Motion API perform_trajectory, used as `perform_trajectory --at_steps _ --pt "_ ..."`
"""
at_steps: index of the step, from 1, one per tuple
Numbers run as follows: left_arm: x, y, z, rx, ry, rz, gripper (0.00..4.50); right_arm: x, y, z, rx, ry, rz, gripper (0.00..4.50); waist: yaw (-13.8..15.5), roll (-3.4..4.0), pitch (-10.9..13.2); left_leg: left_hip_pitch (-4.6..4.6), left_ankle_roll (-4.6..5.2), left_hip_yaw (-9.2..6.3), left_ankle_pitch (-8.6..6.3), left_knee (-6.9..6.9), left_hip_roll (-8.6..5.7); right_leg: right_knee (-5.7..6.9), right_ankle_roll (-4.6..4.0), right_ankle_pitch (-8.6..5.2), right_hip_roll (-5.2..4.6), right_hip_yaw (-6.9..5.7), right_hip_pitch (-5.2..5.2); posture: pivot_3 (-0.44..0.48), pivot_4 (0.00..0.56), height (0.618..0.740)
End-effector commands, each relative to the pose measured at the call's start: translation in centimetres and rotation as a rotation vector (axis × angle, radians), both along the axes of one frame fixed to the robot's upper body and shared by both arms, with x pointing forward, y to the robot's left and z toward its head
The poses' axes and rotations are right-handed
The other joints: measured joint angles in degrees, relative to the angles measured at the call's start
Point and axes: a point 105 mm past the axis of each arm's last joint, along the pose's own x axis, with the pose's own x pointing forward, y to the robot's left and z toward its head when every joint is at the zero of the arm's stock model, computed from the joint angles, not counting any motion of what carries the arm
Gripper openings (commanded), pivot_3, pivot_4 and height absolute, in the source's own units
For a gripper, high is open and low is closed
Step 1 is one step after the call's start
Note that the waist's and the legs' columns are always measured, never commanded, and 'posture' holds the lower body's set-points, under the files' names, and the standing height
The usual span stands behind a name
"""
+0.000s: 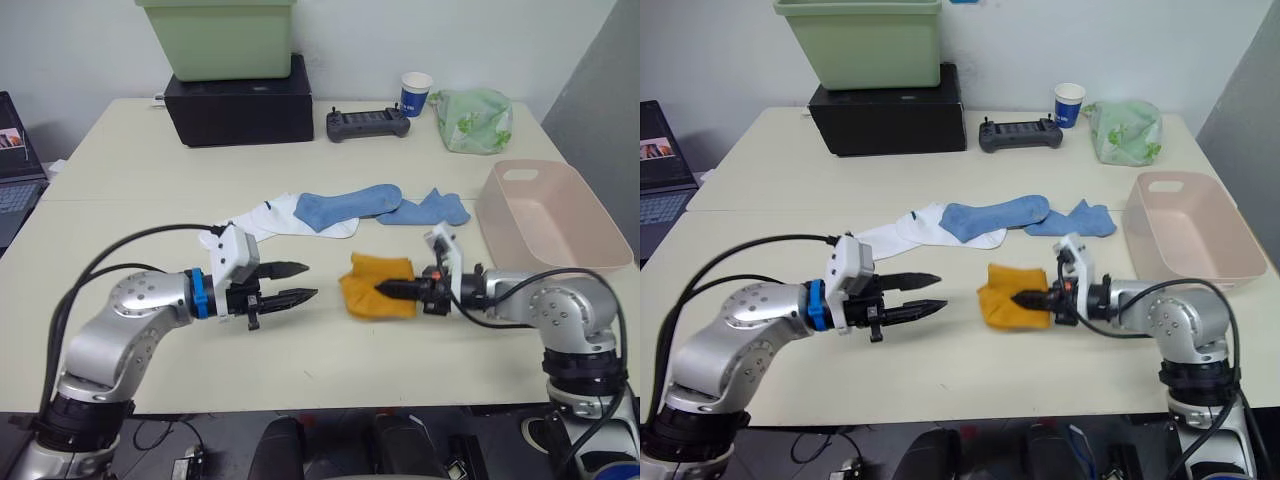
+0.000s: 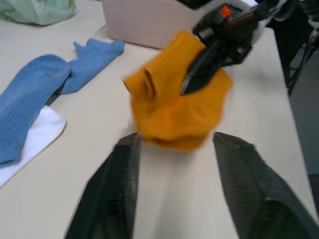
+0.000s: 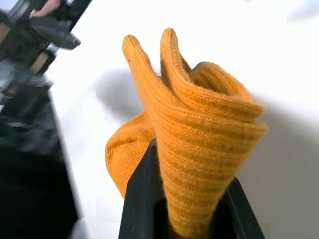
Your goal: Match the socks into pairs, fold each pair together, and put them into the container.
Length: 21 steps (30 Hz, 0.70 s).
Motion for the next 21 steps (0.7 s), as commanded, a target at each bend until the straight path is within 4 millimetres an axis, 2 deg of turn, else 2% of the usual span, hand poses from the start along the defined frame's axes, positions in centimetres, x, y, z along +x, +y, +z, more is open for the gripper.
perform_trajectory --at_steps 1,4,9,12,15,18,21 --pt "0.5 -0.3 1.7 -0.015 -0.045 -0.010 3.52 1.1 -2.0 3.5 -0.021 -0.225 -0.103 0.01 0.04 0.00 0.00 -0.02 0.00 -0.01 0.00 0.00 0.00 -0.02 -0.01 0.00 0.00 -0.01 0.00 0.000 0.150 0.740" --pt "1.7 -2.9 4.5 -0.101 -0.103 -0.063 4.46 2.2 -5.8 6.1 -0.117 -0.406 -0.287 0.01 0.64 0.04 0.11 -0.08 -0.01 -0.02 0.01 0.03 -0.03 -0.05 -0.07 0.05 0.00 -0.05 0.00 0.000 0.150 0.740" --pt "3.4 -8.7 8.7 -0.208 -0.185 -0.214 4.50 2.0 -11.8 11.8 -0.291 -0.656 -0.490 0.01 1.79 0.10 0.17 -0.34 -0.01 0.02 0.01 0.28 -0.26 -0.16 0.02 0.12 -0.15 -0.24 -0.01 0.000 0.150 0.740" --pt "4.1 -10.6 10.6 -0.237 -0.252 -0.236 4.50 1.7 -14.9 13.5 -0.439 -0.731 -0.545 0.01 1.68 0.13 0.18 -0.48 -0.01 0.01 0.01 0.27 -0.29 -0.41 0.08 0.17 -0.23 -0.55 0.01 0.000 0.150 0.740" --pt "4.2 -12.2 11.1 -0.237 -0.247 -0.297 4.50 1.8 -17.8 13.7 -0.612 -0.760 -0.569 0.01 1.45 0.14 0.17 -0.50 -0.01 0.05 0.02 0.21 -0.29 -0.49 0.08 0.17 -0.26 -0.63 0.01 0.000 0.150 0.740" --pt "4.5 -13.5 11.8 -0.264 -0.280 -0.308 4.50 2.9 -21.4 13.5 -0.856 -0.822 -0.650 0.01 1.29 0.28 0.18 -0.48 -0.03 0.07 0.03 0.20 -0.21 -0.45 0.07 0.17 -0.25 -0.63 0.00 0.000 0.150 0.740" --pt "4.6 -14.4 12.6 -0.291 -0.302 -0.308 4.50 3.6 -23.2 12.8 -1.146 -0.906 -0.600 0.01 1.36 0.50 0.29 -0.48 0.00 0.08 0.04 0.28 -0.28 -0.36 0.06 0.17 -0.25 -0.64 0.00 0.000 0.150 0.740"
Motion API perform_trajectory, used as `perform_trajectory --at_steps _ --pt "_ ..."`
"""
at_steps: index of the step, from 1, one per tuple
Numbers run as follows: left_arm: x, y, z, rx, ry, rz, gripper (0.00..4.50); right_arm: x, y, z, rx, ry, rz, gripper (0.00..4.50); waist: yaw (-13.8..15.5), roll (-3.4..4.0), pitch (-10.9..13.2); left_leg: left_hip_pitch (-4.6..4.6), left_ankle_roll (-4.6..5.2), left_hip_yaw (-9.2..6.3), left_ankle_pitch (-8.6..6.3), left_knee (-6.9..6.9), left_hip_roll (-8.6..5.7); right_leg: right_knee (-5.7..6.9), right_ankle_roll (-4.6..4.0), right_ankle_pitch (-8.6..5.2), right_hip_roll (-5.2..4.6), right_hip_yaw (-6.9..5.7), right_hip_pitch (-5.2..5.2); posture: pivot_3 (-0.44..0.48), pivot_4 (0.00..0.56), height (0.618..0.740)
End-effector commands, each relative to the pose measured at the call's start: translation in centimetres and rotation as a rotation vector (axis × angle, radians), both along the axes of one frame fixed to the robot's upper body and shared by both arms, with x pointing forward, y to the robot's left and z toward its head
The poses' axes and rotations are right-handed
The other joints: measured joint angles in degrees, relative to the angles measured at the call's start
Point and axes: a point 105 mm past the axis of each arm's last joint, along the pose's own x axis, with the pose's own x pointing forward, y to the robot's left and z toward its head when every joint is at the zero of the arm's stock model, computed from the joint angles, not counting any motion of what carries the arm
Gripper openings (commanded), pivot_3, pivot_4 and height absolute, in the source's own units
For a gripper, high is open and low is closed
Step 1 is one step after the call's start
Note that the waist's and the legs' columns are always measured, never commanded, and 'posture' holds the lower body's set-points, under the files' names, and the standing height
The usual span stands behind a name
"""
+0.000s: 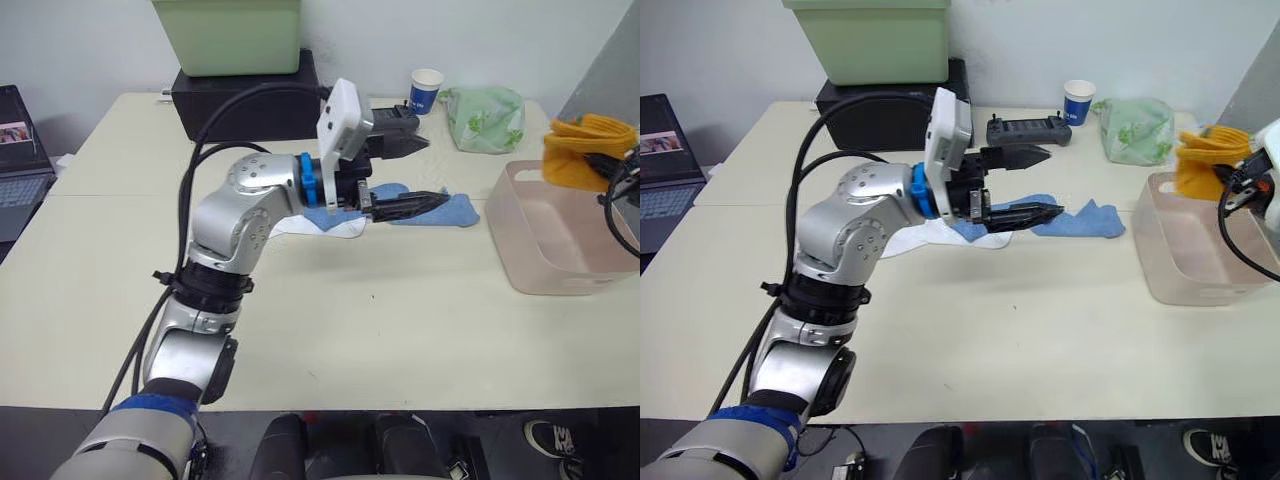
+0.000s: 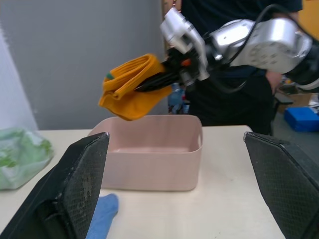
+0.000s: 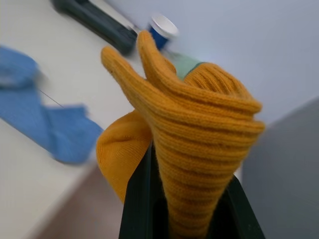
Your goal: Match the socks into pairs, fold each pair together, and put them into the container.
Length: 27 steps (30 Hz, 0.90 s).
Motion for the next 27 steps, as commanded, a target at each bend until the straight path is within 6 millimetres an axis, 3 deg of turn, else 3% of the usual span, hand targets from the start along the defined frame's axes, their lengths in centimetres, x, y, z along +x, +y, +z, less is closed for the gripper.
perform_trajectory --at_steps 1,8,12,17,22,27 --pt "-0.4 -1.1 2.1 -0.041 -0.077 -0.009 4.50 0.5 -1.1 0.6 -0.302 -0.053 -0.022 0.01 -0.02 0.10 0.03 0.00 0.01 0.01 0.01 0.01 -0.05 0.02 0.00 0.00 -0.03 0.01 0.00 0.000 0.150 0.740" --pt "-2.0 -3.0 1.9 -0.052 -0.087 -0.064 4.50 3.3 -1.7 -4.7 -0.659 0.148 0.021 0.01 -0.06 0.27 0.03 0.04 -0.09 0.07 0.06 0.04 -0.15 0.02 0.01 0.00 -0.11 0.11 0.04 0.000 0.150 0.740" --pt "-1.8 -2.6 0.5 0.004 -0.077 -0.028 4.50 3.6 -2.2 -8.4 -0.678 0.310 0.065 0.01 0.01 0.32 0.00 0.04 -0.10 0.01 0.07 0.02 -0.14 0.02 0.00 0.00 -0.12 0.05 0.05 0.000 0.150 0.740" --pt "-2.1 -2.7 0.1 0.013 -0.074 -0.026 4.50 3.3 -2.8 -9.5 -0.690 0.387 0.082 0.01 0.14 0.32 0.00 0.04 -0.11 -0.05 0.07 0.08 -0.15 0.01 0.00 0.01 -0.15 -0.02 0.12 0.000 0.150 0.740" --pt "-2.0 -2.7 -0.2 0.010 -0.067 -0.016 4.50 3.1 -3.0 -8.3 -0.660 0.399 0.083 1.70 0.15 0.32 0.00 0.06 -0.08 -0.13 0.09 0.20 -0.40 0.06 0.01 0.01 -0.35 -0.05 0.23 0.000 0.150 0.740" --pt "-2.0 -2.6 -0.3 0.009 -0.064 -0.012 4.50 2.4 -2.5 -5.6 -0.649 0.381 0.100 3.45 0.17 0.36 -0.01 0.06 -0.07 -0.35 0.09 0.23 -0.44 0.07 0.01 0.00 -0.38 -0.12 0.27 0.000 0.150 0.740"
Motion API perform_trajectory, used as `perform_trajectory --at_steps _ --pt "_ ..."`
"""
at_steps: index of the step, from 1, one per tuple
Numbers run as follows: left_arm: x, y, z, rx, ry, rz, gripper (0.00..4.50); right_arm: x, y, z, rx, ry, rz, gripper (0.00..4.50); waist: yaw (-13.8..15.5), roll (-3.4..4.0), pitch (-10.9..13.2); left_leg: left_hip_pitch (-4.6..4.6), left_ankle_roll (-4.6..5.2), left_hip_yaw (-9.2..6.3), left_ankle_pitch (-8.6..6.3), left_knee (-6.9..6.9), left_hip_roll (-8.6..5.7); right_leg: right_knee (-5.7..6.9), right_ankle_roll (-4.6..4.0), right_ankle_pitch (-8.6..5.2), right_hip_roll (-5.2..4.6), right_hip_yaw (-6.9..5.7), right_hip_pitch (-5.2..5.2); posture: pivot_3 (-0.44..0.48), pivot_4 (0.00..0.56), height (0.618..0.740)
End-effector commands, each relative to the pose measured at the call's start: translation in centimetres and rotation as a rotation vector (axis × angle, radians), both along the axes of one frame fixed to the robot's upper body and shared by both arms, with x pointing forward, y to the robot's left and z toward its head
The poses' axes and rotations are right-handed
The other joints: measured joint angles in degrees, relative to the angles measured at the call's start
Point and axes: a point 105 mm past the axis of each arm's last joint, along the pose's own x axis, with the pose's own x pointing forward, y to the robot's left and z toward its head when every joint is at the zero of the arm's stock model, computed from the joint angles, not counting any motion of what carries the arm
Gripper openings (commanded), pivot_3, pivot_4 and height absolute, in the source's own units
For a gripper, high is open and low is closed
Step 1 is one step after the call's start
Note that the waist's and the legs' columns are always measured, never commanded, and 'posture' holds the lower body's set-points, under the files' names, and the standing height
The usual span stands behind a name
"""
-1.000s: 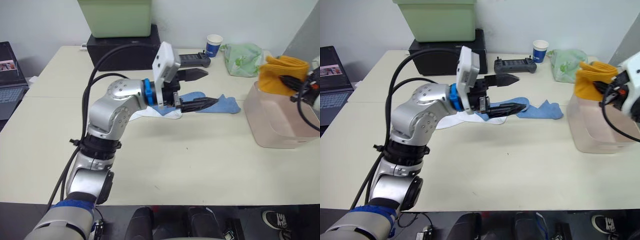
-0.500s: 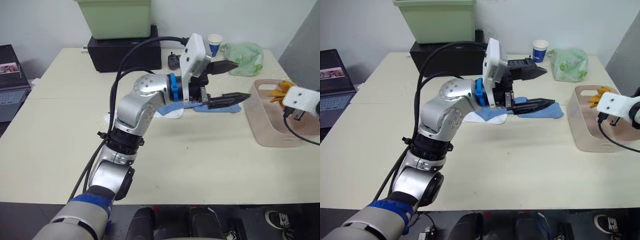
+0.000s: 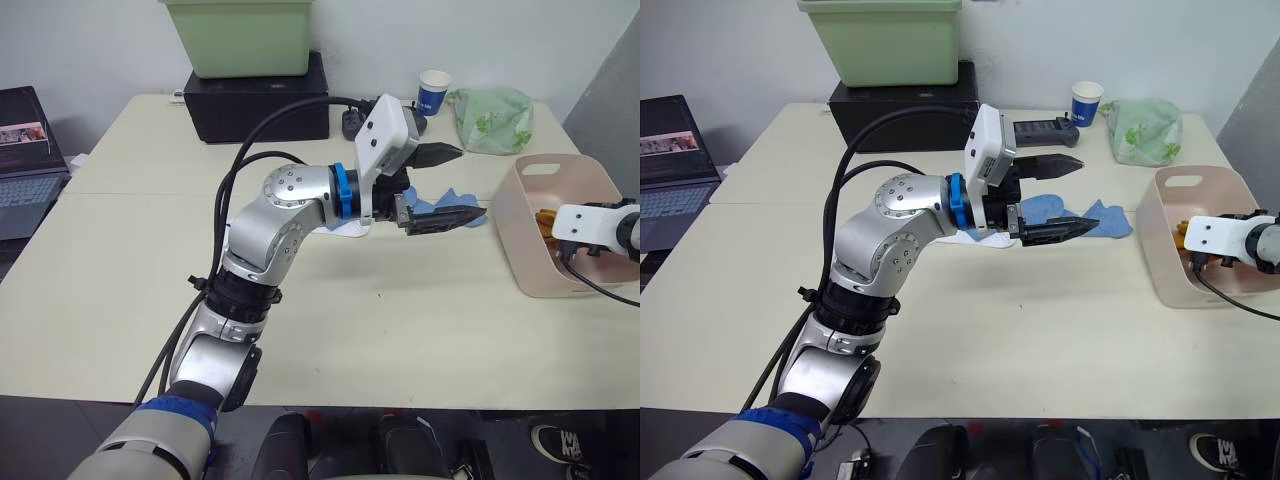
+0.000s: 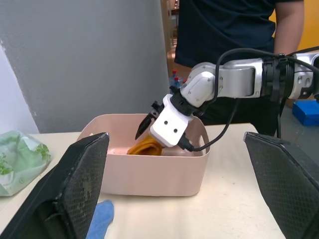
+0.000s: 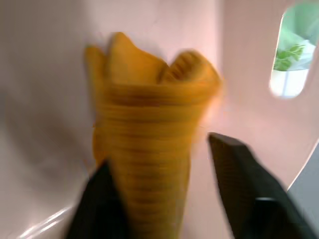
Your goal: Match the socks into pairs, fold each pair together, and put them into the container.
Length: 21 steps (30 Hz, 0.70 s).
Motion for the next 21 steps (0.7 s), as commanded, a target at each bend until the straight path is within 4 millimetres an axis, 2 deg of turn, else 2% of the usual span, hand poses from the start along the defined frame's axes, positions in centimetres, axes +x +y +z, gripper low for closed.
perform_trajectory --at_steps 1,3,9,11,15,18,21 --pt "-0.7 -0.2 0.7 -0.007 -0.039 -0.019 4.50 -0.8 -0.2 4.6 -0.010 -0.064 -0.001 3.85 0.02 0.03 0.00 0.00 0.00 -0.12 0.00 -0.01 -0.01 0.00 0.00 0.00 0.00 -0.01 0.00 0.000 0.150 0.740" --pt "-0.6 -0.1 0.7 -0.005 -0.040 -0.013 4.50 -1.7 -0.3 6.1 -0.027 -0.037 -0.014 4.48 0.03 0.15 0.03 0.00 0.00 -0.26 0.00 -0.02 -0.03 0.00 0.00 0.00 0.00 -0.03 0.00 0.000 0.150 0.740" --pt "-0.1 0.8 0.6 -0.003 -0.040 0.011 4.50 -4.0 0.3 9.8 -0.058 0.015 -0.038 4.48 -0.09 0.28 0.02 0.00 0.02 -0.44 0.00 -0.01 -0.06 0.02 0.00 0.00 -0.02 -0.12 0.04 0.000 0.150 0.740" --pt "0.2 1.3 0.5 0.002 -0.044 0.030 4.50 -3.9 0.6 11.0 -0.059 -0.018 -0.039 4.48 -0.32 0.30 0.01 0.02 0.03 -0.43 0.00 -0.01 -0.07 0.07 0.00 0.00 -0.02 -0.09 0.04 0.000 0.150 0.740" --pt "0.6 2.0 0.3 0.006 -0.042 0.055 4.50 -3.1 1.5 12.2 -0.017 -0.090 -0.022 4.48 -0.26 0.33 0.00 0.07 0.05 -0.46 0.01 -0.02 -0.09 0.13 0.00 0.00 -0.02 -0.09 0.03 0.000 0.150 0.740" --pt "1.0 3.5 -0.1 0.013 -0.036 0.103 4.50 -1.2 4.3 11.5 0.170 -0.168 0.060 4.48 -0.58 0.30 0.01 0.07 0.05 -0.48 0.01 0.01 -0.05 0.13 0.00 0.00 -0.01 -0.06 0.04 0.000 0.150 0.740" --pt "1.8 5.5 -0.5 0.003 -0.047 0.208 4.50 0.2 8.3 11.5 0.463 -0.248 0.141 4.48 -0.75 0.31 0.01 0.07 0.04 -0.50 0.02 0.02 -0.06 0.26 0.00 0.00 -0.02 -0.06 -0.01 0.000 0.150 0.740"
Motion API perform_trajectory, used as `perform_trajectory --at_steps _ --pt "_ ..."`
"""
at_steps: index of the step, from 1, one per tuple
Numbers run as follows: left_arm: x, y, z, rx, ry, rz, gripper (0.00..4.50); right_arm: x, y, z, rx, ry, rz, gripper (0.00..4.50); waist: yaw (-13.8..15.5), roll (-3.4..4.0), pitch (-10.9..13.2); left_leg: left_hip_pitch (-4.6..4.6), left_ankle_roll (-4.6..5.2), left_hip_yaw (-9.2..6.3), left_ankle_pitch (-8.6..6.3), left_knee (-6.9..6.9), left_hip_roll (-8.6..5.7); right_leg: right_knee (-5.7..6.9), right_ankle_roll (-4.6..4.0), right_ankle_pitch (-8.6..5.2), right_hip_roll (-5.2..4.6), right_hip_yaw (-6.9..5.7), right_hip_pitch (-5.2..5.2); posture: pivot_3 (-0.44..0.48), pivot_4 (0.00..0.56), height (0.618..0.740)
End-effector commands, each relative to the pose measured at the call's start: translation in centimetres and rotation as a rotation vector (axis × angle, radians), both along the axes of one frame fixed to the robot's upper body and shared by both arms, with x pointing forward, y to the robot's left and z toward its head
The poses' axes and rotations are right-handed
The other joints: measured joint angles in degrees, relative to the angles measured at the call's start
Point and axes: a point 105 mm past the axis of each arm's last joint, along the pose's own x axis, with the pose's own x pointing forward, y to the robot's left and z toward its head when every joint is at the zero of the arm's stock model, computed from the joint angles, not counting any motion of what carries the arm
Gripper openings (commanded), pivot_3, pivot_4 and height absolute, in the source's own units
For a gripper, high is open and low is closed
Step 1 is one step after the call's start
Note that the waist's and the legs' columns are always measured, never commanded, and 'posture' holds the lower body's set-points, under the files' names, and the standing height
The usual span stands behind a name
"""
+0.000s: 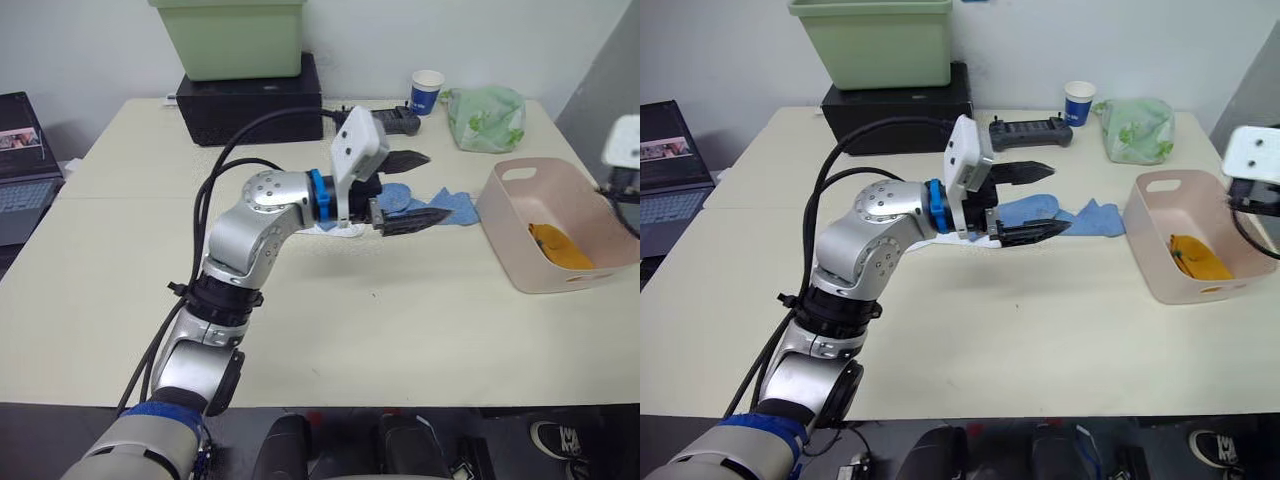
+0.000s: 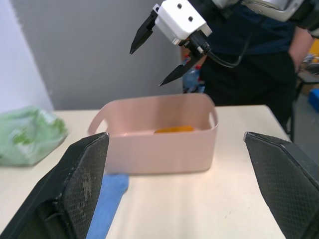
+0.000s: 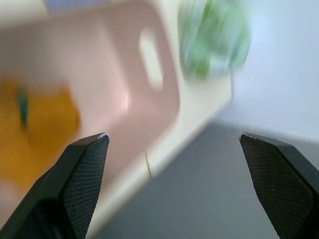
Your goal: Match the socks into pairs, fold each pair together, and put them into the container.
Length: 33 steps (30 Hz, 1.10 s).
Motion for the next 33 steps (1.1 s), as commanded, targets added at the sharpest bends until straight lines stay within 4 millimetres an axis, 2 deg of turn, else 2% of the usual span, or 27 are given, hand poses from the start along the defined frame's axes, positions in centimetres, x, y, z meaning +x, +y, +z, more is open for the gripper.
perform_trajectory --at_steps 1,4,6,8,10,12,14,17,21,24,30,33 --pt "0.7 3.0 0.9 -0.049 -0.065 0.143 4.50 0.7 4.7 1.9 0.315 -0.149 0.102 4.48 -0.06 0.01 0.00 0.00 0.00 0.00 0.00 0.00 0.01 0.06 0.00 0.00 0.00 0.01 -0.05 0.000 0.150 0.740" --pt "1.5 6.7 -0.8 -0.038 -0.068 0.324 4.50 0.4 9.0 0.2 0.536 -0.134 0.182 4.48 -0.10 0.01 0.00 -0.07 0.00 -0.16 0.01 0.01 0.13 0.16 0.00 -0.01 -0.04 -0.03 -0.11 0.000 0.150 0.740" --pt "1.6 8.6 -1.7 -0.036 -0.058 0.409 4.50 0.1 10.5 -0.6 0.623 -0.141 0.193 4.48 0.28 0.01 0.00 -0.13 -0.04 -0.34 0.04 0.00 0.18 0.25 -0.03 -0.04 -0.03 -0.07 -0.19 0.000 0.150 0.740" --pt "1.4 11.7 -3.7 -0.013 -0.050 0.543 4.50 -0.4 12.1 -2.2 0.765 -0.160 0.186 4.48 0.62 -0.01 -0.01 -0.16 -0.15 -0.35 0.11 0.00 0.15 0.37 -0.04 -0.06 -0.06 -0.08 -0.23 0.000 0.150 0.740" --pt "1.0 14.1 -5.3 -0.029 -0.024 0.670 4.50 -1.2 12.9 -4.5 0.807 -0.152 0.164 4.48 1.00 -0.02 -0.01 -0.17 -0.18 -0.41 0.12 0.02 0.14 0.35 -0.02 -0.07 -0.14 -0.15 -0.16 0.000 0.150 0.740" --pt "0.2 15.4 -6.7 -0.029 -0.015 0.745 4.50 -2.4 13.5 -7.1 0.748 -0.122 0.176 4.48 1.64 -0.04 -0.01 -0.19 -0.13 -0.44 0.10 0.01 0.02 0.30 0.01 -0.09 -0.27 -0.21 -0.12 0.000 0.150 0.740" --pt "-0.9 16.7 -8.6 -0.025 0.024 0.818 4.50 -3.3 13.3 -9.6 0.763 -0.096 0.141 4.48 1.93 -0.04 -0.01 -0.21 0.02 -0.39 0.02 0.03 -0.15 0.29 0.02 -0.09 -0.44 -0.20 -0.11 0.000 0.150 0.740" --pt "-2.4 18.5 -11.1 -0.038 0.084 0.931 4.50 -4.6 12.6 -12.3 0.816 -0.090 0.072 4.48 1.82 -0.04 -0.01 -0.17 0.04 -0.36 0.01 0.04 -0.16 0.32 0.02 -0.09 -0.47 -0.18 -0.09 0.000 0.150 0.740" --pt "-5.4 19.8 -14.8 -0.054 0.202 0.998 4.50 -7.3 12.9 -15.3 0.903 -0.053 0.021 4.48 1.34 -0.06 -0.07 -0.10 0.04 -0.37 0.01 -0.08 -0.10 0.36 0.05 -0.13 -0.41 -0.17 -0.08 0.000 0.150 0.740" --pt "-6.9 19.7 -16.1 -0.039 0.238 1.007 4.50 -8.4 13.1 -16.4 0.905 -0.047 -0.003 4.48 0.71 -0.08 -0.06 -0.05 0.04 -0.38 0.01 -0.17 -0.11 0.39 0.04 -0.17 -0.41 -0.17 -0.07 0.000 0.150 0.740" --pt "-7.1 19.1 -16.2 -0.039 0.238 0.992 4.50 -7.9 13.7 -16.2 0.891 -0.051 0.017 4.48 0.55 -0.19 -0.12 0.25 0.03 -0.36 0.02 -0.19 -0.12 0.48 0.01 -0.18 -0.13 -0.14 0.16 0.000 0.150 0.740" --pt "-5.9 18.6 -14.9 -0.060 0.206 0.960 4.50 -6.6 14.5 -15.5 0.861 -0.038 0.061 4.48 0.56 -0.22 -0.11 0.23 0.03 -0.37 0.02 -0.20 -0.12 0.48 0.01 -0.18 -0.10 -0.14 0.13 0.000 0.150 0.740"
